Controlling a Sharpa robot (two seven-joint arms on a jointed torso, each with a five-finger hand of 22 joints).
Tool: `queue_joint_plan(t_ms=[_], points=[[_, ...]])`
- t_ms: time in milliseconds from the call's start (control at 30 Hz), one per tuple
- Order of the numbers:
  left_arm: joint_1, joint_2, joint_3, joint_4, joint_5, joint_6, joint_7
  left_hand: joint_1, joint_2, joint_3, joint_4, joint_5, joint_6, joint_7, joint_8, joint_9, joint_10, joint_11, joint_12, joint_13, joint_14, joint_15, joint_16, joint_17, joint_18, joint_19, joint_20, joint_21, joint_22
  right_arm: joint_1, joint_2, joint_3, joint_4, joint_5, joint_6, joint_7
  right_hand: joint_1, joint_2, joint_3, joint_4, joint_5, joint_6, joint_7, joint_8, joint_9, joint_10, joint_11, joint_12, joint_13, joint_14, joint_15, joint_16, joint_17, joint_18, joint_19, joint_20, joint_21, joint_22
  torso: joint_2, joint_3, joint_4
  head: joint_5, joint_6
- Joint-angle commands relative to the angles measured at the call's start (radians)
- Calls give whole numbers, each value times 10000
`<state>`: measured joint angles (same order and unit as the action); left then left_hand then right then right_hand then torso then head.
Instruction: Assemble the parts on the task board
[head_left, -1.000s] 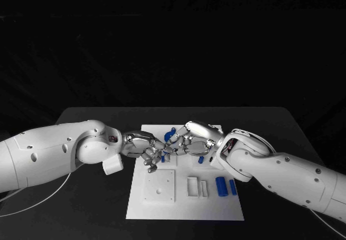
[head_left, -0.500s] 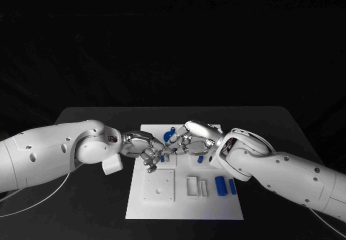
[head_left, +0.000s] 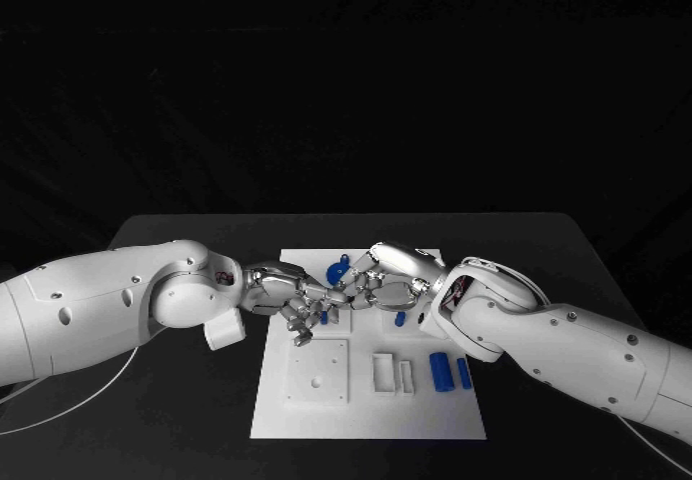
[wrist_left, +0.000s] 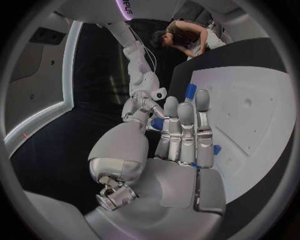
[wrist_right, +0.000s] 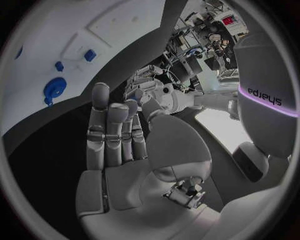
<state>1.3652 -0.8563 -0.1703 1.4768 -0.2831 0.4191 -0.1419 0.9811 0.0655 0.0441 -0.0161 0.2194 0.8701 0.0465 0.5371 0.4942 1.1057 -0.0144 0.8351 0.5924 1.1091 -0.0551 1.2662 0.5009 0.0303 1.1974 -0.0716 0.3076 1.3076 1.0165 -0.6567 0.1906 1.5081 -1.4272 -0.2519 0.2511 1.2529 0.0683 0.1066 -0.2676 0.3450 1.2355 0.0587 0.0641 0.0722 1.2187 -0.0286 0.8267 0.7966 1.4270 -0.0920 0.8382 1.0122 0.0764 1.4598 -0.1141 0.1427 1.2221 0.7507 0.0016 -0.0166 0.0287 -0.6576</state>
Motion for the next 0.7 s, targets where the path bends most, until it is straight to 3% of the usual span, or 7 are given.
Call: queue_joint_plan(t_ms=[33, 367, 500, 567, 700], points=[[14, 43, 19, 66, -54, 12, 145, 8, -105, -83, 10, -68, -16, 90, -29, -14, 5, 59, 58, -11, -9, 34, 38, -13, 56, 48, 10, -60, 195, -15, 11, -9, -2, 31, 108, -36, -53, -9, -108, -13, 62, -86, -24, -7, -11, -13, -90, -56, 21, 37, -14, 23, 29, -96, 107, 26, -69, 4, 3, 2, -1, -14, -5], [14, 41, 19, 53, -94, 60, 157, 407, 713, 446, -51, 350, -69, 39, -34, -38, -44, 23, 51, -22, -36, 12, 54, -16, 43, 46, -4, -94, 202, -15, 5, -9, -10, 75, 89, -41, -74, -9, -154, 3, 67, -110, -22, -11, -16, -17, -86, -59, 26, 33, -11, 2, 19, -96, 107, 28, -90, 3, 3, 1, -3, -19, 5], [14, 39, 19, 46, -96, 119, 190, 433, 1015, 927, -172, 1214, -156, 42, -27, -31, -89, 20, 42, -28, -60, 6, 63, -20, 31, 36, -12, -111, 205, -15, -1, -9, -16, 83, 97, -44, -78, -9, -160, 6, 68, -113, -21, -10, -16, -16, -86, -59, 27, 33, -11, 1, 19, -96, 108, 28, -92, 3, 0, -1, -2, -25, 7], [14, 39, 19, 42, -95, 158, 211, 465, 1143, 1264, -287, 1818, -213, 59, -19, -17, -120, 26, 28, -35, -81, 7, 65, -20, 29, 23, -16, -115, 208, -15, -3, -9, -17, 84, 105, -46, -82, -16, -185, 6, 75, -115, -24, -7, -16, -17, -84, -60, 30, 31, -10, -3, 20, -96, 111, 30, -105, 1, 0, -3, -2, -28, 1], [14, 38, 19, 40, -79, 253, 258, 225, 1305, 2255, -625, 2792, -287, 117, 133, 126, -168, 43, 23, -39, -130, 17, 93, -13, 45, -19, -12, -86, 221, -15, -10, -9, -21, 86, 125, -55, -82, -16, -185, 6, 75, -115, -24, -7, -16, -17, -84, -60, 30, 31, -10, -3, 20, -96, 111, 30, -105, 1, 2, -5, 3, -33, -1]])
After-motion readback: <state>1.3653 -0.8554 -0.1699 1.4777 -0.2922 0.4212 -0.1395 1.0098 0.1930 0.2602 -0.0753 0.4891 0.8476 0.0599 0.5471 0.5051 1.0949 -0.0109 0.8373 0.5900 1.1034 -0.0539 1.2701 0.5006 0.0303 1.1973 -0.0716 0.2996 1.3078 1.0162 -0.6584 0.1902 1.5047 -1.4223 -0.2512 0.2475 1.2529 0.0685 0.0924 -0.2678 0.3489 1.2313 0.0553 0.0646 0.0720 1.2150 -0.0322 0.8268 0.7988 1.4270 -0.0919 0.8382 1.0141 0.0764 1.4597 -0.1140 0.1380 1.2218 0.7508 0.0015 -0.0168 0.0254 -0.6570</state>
